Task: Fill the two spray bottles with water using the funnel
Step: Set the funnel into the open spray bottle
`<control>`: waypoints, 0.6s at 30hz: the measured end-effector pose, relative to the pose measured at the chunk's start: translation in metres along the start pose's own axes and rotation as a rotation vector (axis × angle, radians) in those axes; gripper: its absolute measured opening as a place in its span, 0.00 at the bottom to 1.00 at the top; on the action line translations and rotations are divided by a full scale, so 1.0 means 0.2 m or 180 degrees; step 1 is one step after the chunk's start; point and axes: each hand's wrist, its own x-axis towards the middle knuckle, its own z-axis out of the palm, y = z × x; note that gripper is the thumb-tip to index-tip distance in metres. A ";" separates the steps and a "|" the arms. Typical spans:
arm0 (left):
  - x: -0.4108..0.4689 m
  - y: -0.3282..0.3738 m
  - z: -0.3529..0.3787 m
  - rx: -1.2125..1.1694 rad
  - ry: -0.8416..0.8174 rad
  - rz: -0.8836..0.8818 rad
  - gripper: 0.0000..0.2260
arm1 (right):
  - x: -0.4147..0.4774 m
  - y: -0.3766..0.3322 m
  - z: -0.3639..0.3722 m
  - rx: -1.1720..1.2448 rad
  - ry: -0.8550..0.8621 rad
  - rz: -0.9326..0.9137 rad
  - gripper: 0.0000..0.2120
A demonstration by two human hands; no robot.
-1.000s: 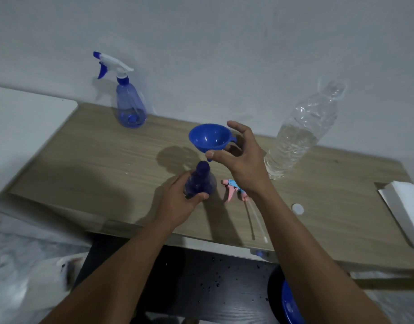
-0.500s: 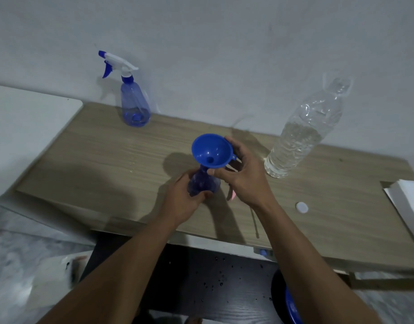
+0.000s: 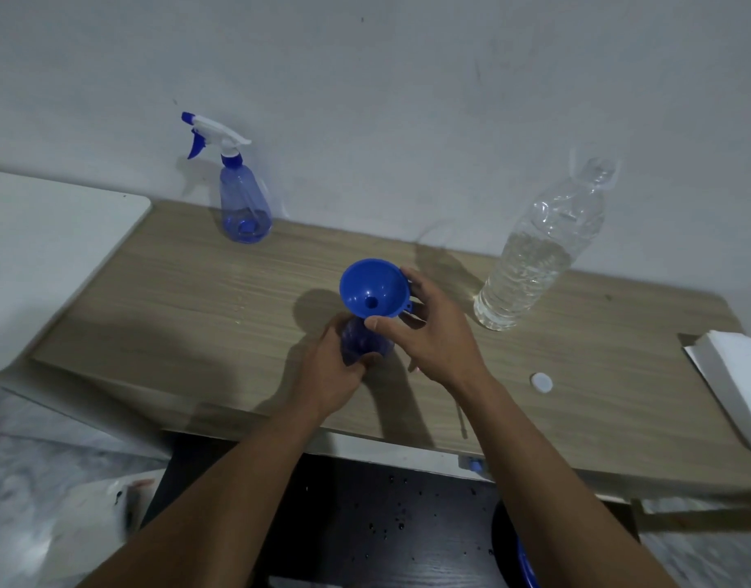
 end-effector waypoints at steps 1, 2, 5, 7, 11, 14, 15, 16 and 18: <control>0.00 -0.01 0.01 0.0020 0.0033 0.0033 0.26 | 0.00 0.00 0.00 -0.0016 0.0016 0.0004 0.39; 0.01 -0.02 0.01 0.0030 0.0064 0.0056 0.25 | 0.01 0.00 0.00 -0.0035 0.0027 0.0014 0.40; 0.01 -0.04 0.02 0.0005 0.0088 0.0052 0.25 | 0.01 -0.02 0.00 -0.0084 0.0059 0.0027 0.40; 0.01 -0.05 0.03 -0.0059 0.0092 0.0027 0.24 | 0.01 -0.02 0.00 -0.0102 0.0070 0.0063 0.40; 0.00 -0.02 0.03 0.0074 0.0166 0.0003 0.27 | -0.01 -0.01 0.00 -0.0130 0.0039 0.0150 0.46; -0.03 0.02 0.01 -0.0238 0.0239 -0.0030 0.36 | -0.03 -0.01 -0.04 -0.0250 0.0240 0.0096 0.43; -0.04 0.04 0.00 -0.0402 0.0296 -0.0020 0.38 | -0.04 -0.01 -0.06 -0.0313 0.0400 0.0010 0.40; -0.04 0.05 0.00 -0.0553 0.0383 0.0022 0.41 | -0.04 -0.02 -0.09 -0.0359 0.0611 -0.0093 0.37; -0.05 0.09 -0.02 -0.0773 0.0552 0.0062 0.47 | -0.02 -0.02 -0.16 -0.0433 0.1142 -0.0301 0.31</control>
